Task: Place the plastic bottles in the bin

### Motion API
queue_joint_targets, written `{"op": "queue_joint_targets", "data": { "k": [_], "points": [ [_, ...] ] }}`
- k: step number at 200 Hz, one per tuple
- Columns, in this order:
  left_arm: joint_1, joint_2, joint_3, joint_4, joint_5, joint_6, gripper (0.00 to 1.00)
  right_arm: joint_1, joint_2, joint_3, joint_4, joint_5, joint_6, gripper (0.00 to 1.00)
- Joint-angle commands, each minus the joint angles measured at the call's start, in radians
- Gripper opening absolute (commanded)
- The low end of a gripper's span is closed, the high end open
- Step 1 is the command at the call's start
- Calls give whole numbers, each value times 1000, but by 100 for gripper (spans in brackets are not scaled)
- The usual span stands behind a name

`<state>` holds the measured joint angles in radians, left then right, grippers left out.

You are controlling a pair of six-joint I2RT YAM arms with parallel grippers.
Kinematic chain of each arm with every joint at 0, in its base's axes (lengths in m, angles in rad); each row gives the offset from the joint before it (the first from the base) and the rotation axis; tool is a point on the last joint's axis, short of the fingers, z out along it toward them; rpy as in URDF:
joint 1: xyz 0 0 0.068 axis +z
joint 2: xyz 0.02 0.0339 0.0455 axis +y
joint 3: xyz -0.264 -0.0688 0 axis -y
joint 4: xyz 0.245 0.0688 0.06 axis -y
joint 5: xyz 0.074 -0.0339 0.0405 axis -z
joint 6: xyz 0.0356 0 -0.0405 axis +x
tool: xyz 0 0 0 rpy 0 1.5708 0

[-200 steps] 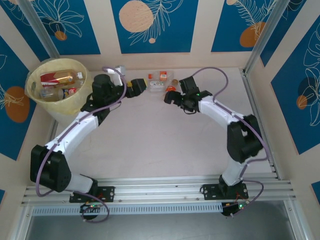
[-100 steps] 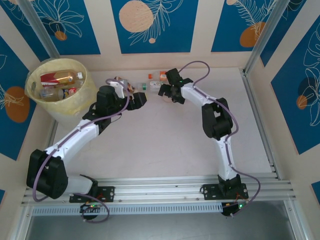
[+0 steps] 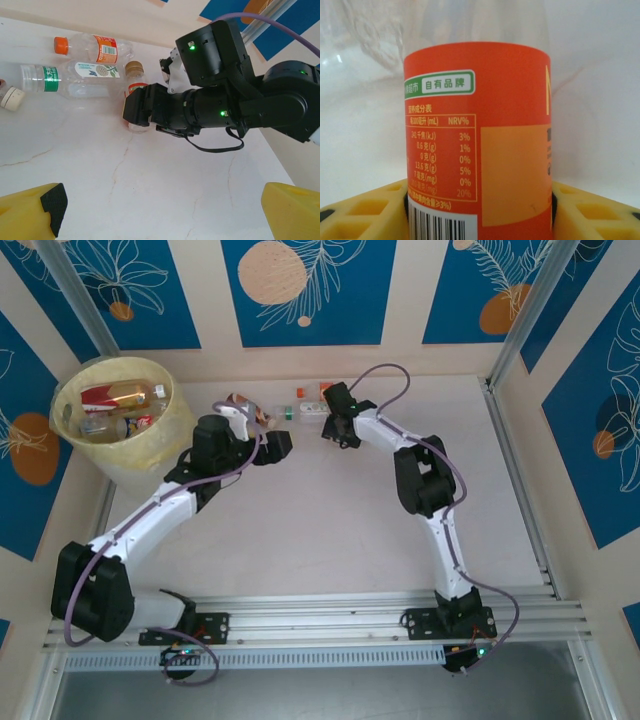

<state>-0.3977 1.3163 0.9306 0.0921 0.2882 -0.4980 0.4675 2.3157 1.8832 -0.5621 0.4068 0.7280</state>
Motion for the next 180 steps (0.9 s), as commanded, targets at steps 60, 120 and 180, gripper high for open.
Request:
{"op": "queue_joint_targets", "data": {
  "k": [60,120,180],
  "points": [
    [-2,59,-12,107,109,-81,100,22,-514,-591,322,-85,-87,52],
    [-15,145,11,187,187,-159,100,54,-893,-975,483,-123,-133,50],
    [-66,209,51,247,231,-184,100,72,-1093,-1126,543,-251,-190,49]
  ]
}}
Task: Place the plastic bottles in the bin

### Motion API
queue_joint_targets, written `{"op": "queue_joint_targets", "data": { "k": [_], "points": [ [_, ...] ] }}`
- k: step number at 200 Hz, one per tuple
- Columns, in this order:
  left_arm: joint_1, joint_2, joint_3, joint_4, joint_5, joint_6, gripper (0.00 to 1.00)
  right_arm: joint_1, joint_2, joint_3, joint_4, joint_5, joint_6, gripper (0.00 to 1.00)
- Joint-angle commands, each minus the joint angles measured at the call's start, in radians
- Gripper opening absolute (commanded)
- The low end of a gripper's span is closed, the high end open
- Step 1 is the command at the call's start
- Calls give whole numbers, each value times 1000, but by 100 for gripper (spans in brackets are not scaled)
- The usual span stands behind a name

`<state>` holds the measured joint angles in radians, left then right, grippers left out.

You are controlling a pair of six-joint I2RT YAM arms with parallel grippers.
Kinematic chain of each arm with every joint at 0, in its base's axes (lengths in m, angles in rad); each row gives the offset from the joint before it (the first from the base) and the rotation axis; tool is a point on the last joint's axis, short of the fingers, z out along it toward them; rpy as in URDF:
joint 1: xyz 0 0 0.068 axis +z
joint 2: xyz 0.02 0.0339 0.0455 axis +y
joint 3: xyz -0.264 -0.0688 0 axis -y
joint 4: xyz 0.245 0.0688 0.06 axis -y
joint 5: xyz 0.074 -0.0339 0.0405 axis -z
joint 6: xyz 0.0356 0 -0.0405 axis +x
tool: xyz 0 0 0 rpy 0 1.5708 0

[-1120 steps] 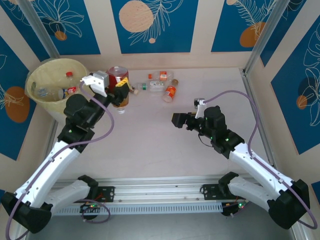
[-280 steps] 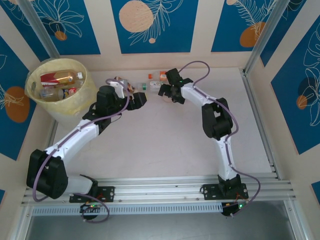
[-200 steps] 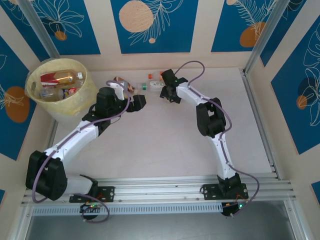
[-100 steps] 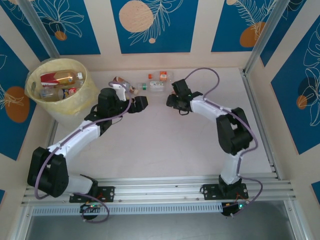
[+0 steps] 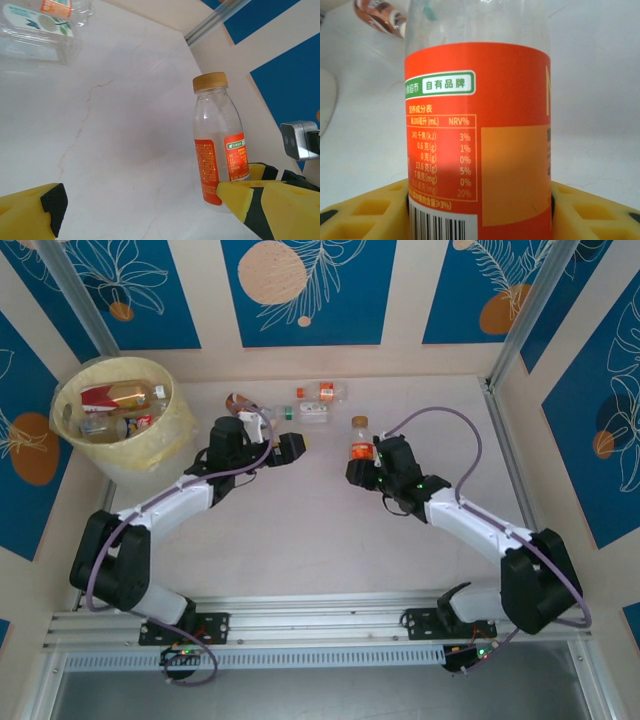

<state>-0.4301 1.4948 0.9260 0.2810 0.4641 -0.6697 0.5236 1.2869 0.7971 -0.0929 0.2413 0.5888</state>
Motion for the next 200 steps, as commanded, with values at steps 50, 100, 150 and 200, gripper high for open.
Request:
{"op": "queue_joint_targets", "data": {
  "k": [50,100,150,200],
  "points": [
    [-83,96,140,21,4,-13,99,62,-96,-85,160,-225,-79,49],
    [-98,147,191,12,-42,-38,95,101,-54,-63,210,-296,-102,49],
    [-97,154,201,29,-53,-43,87,120,-15,-26,220,-356,-131,49],
    [-98,151,187,33,-51,-53,56,138,-3,-13,235,-372,-139,49]
  ]
}}
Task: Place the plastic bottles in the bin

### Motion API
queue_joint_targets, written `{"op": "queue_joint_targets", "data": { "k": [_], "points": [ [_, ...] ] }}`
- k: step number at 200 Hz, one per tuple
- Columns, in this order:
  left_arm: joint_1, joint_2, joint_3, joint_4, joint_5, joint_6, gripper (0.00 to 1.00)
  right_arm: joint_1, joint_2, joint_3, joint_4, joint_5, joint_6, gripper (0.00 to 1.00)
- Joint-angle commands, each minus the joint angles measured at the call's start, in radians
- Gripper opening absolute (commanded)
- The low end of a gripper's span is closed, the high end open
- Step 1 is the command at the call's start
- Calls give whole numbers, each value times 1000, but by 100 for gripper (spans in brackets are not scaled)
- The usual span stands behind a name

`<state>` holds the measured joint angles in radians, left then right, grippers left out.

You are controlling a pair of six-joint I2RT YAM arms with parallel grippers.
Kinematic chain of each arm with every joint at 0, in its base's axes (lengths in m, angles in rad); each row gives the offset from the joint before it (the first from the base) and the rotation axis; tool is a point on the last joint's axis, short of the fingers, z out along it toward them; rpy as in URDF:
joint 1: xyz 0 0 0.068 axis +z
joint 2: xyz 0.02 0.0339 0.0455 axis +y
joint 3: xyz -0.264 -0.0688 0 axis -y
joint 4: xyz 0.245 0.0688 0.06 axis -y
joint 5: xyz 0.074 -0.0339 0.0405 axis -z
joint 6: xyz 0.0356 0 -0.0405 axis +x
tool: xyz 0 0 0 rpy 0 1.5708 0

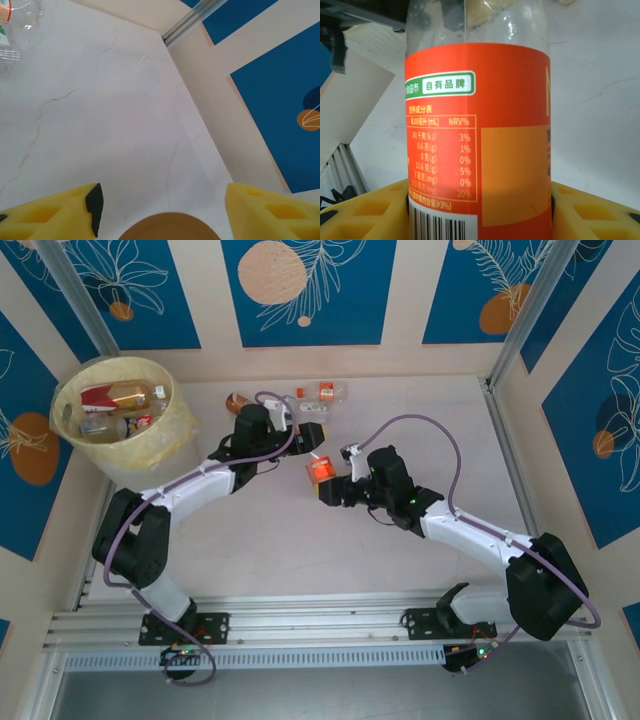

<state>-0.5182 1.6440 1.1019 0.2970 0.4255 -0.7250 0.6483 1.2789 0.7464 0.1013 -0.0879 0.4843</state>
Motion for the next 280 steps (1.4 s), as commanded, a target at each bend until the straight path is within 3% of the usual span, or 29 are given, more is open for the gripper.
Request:
{"op": "queue_joint_targets", "data": {
  "k": [1,32,69,121,162,193,238,280],
  "points": [
    [-9,0,11,17,-13,2,55,14,5,37,41,-42,-35,49],
    [-9,1,17,7,4,6,36,17,3,39,38,-30,-36,53],
    [-7,-13,0,10,-32,6,0,17,-1,40,31,-24,-41,66],
    [0,-48,-25,-2,-91,17,0,17,-31,43,-14,1,-71,100],
    [4,-72,-38,-13,-109,43,0,18,-100,9,-7,77,-90,100],
    [9,-110,-42,-52,-138,87,0,12,-175,-22,-27,262,-55,100],
    [41,-236,-39,-194,-277,194,0,-16,-258,-7,-163,453,38,100],
    [72,-372,-18,-285,-326,296,0,-62,-313,-31,-216,553,157,100]
  ]
}}
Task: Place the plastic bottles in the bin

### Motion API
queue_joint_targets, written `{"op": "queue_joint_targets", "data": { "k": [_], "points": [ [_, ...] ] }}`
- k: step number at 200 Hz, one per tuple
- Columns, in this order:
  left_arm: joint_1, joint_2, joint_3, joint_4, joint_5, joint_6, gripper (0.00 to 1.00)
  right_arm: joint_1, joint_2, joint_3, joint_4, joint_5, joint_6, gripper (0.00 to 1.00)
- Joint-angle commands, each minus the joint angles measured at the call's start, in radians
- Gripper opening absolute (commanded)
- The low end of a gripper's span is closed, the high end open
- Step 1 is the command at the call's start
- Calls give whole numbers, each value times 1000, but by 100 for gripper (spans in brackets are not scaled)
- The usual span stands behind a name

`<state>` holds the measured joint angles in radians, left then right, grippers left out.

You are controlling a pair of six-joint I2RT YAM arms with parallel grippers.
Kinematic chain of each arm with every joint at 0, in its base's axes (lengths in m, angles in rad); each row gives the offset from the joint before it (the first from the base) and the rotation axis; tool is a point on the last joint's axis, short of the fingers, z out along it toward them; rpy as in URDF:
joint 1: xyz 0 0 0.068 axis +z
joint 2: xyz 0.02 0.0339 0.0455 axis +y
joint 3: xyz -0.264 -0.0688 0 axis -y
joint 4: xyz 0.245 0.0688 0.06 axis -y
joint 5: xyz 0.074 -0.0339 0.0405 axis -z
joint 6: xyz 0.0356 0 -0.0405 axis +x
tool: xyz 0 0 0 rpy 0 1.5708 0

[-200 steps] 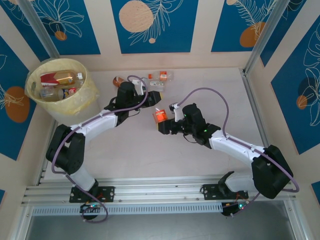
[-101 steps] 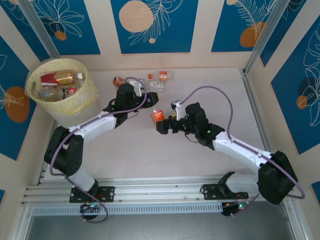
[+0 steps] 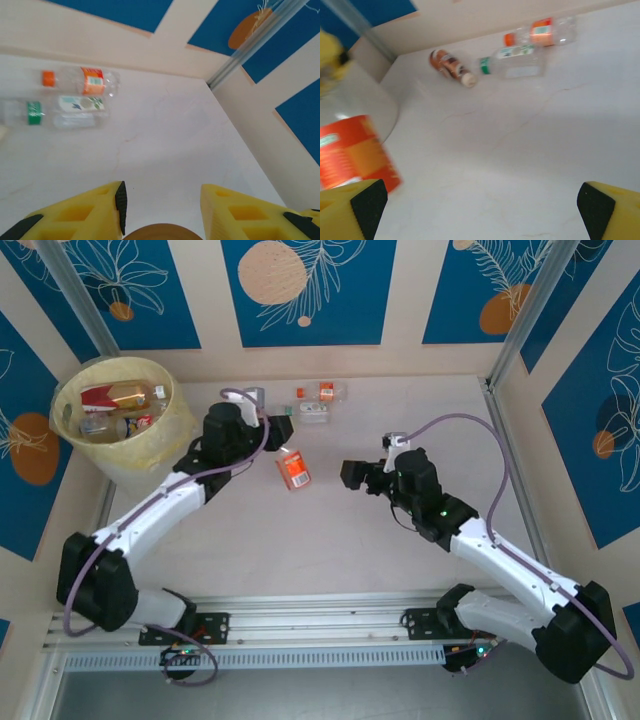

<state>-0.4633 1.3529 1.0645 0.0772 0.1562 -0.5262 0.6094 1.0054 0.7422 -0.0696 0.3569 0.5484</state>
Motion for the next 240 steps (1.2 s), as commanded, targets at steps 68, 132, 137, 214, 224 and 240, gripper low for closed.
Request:
{"op": "queue_joint_targets", "data": {
  "k": [68,132,137,214,224,240],
  "points": [
    [20,-289,49,-143,-214,270,0,-114,-96,-92,-19,43,203,100],
    [21,-389,152,-154,-383,498,0,-144,-55,-81,-22,7,230,100],
    [20,-392,169,-156,-408,516,0,-146,-49,-79,-22,4,231,100],
    [310,-244,565,-448,-500,397,0,-153,63,-10,-18,-84,185,100],
    [352,-227,583,-460,-509,385,0,-152,74,-4,-18,-92,184,100],
    [428,-208,607,-478,-473,347,0,-153,84,0,-19,-102,180,99]
  ]
}}
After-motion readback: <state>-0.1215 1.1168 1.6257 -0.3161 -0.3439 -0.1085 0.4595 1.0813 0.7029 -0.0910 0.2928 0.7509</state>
